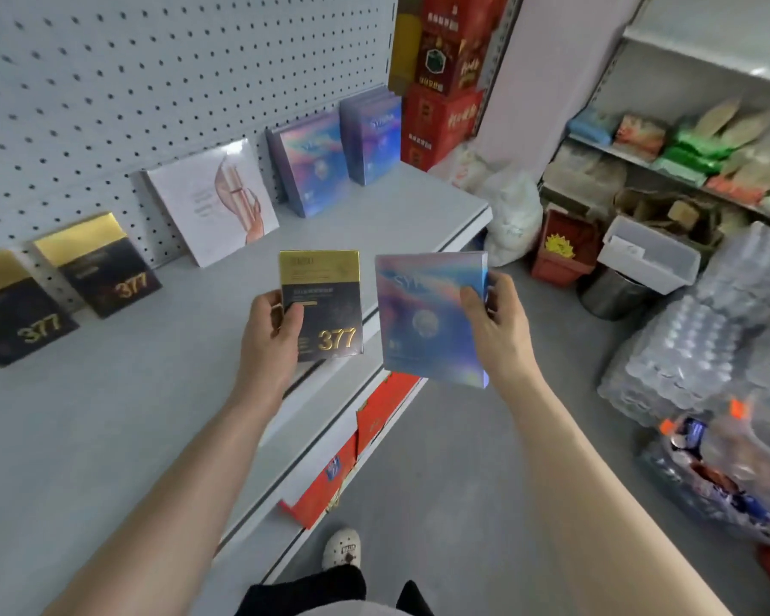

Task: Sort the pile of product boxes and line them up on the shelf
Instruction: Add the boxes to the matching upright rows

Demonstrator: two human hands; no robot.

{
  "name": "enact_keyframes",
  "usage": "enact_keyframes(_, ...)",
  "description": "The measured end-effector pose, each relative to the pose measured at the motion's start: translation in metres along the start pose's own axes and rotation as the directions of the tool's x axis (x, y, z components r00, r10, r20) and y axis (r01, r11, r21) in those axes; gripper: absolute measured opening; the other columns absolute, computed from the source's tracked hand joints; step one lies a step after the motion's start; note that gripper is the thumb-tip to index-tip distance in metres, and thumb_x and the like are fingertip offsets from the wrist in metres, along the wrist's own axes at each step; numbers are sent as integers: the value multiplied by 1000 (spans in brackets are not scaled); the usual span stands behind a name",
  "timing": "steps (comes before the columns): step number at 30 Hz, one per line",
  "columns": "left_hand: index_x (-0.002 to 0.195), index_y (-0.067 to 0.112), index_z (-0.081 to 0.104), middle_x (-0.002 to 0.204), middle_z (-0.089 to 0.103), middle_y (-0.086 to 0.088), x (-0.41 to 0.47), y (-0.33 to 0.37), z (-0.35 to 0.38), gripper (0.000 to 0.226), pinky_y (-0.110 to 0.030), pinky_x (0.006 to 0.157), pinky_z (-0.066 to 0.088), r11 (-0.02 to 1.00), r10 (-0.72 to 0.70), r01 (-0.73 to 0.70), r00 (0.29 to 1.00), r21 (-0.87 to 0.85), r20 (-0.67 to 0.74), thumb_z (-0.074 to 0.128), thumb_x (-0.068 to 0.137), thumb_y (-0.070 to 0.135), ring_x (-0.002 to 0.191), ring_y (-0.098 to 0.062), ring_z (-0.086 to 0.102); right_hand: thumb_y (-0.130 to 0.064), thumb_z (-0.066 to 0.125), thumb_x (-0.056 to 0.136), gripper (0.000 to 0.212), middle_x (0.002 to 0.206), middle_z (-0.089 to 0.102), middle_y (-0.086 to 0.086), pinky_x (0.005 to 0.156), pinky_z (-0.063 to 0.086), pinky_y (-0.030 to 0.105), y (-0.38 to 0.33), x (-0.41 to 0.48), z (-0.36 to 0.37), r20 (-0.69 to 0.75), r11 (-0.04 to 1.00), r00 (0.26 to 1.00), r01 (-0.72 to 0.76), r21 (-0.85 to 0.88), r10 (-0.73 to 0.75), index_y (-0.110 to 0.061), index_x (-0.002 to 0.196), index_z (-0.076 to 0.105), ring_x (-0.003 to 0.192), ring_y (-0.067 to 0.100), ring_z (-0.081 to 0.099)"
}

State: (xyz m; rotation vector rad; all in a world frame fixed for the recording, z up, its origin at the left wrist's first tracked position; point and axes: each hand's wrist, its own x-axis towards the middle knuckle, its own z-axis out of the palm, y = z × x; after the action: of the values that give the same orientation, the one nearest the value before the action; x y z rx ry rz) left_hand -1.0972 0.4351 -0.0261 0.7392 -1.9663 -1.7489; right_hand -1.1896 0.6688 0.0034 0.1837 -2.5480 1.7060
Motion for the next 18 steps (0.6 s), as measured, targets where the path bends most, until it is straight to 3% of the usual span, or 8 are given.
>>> enact_keyframes(5, 120, 22, 47, 107, 60, 5, 61, 14, 30, 20, -22, 75, 47, 1000, -9, 9, 997, -9, -76, 48, 100, 24, 93, -3, 60, -34, 55, 92, 18, 91, 62, 12, 72, 47, 38, -6, 90, 15, 54, 998, 997, 60, 32, -62, -27, 108, 54, 84, 29, 57)
enact_keyframes(9, 123, 21, 45, 105, 59, 10, 97, 17, 43, 23, -22, 76, 48, 999, -38, 35, 986, -20, -164, 46, 101, 23, 92, 2, 58, -29, 57, 95, 13, 91, 65, 7, 63, 44, 20, -8, 159, 38, 129, 994, 989, 62, 95, -74, -29, 107, 54, 75, 14, 59)
enact_keyframes(12, 128, 18, 43, 101, 57, 15, 117, 17, 51, 27, -18, 69, 44, 997, -71, 64, 958, -36, -278, 44, 102, 23, 88, 5, 56, -29, 56, 96, 14, 94, 65, 6, 61, 46, 18, -7, 210, 65, 258, 988, 960, 83, 128, -114, -28, 109, 53, 77, 13, 60)
enact_keyframes(16, 129, 17, 42, 113, 57, 1, 131, 14, 62, 27, -20, 69, 50, 993, -115, 94, 889, -69, -443, 43, 102, 18, 94, -6, 61, -29, 59, 93, 14, 89, 63, 15, 67, 50, 35, -7, 273, 105, 413, 976, 898, 72, 208, -154, -26, 106, 55, 76, 22, 60)
enact_keyframes(18, 124, 19, 43, 115, 59, -2, 139, 13, 69, 22, -28, 75, 51, 990, -139, 106, 854, -95, -502, 43, 102, 15, 100, -17, 62, -22, 60, 95, 15, 79, 62, 4, 62, 48, 27, -10, 302, 125, 477, 966, 865, 34, 256, -157, -19, 108, 56, 69, 11, 58)
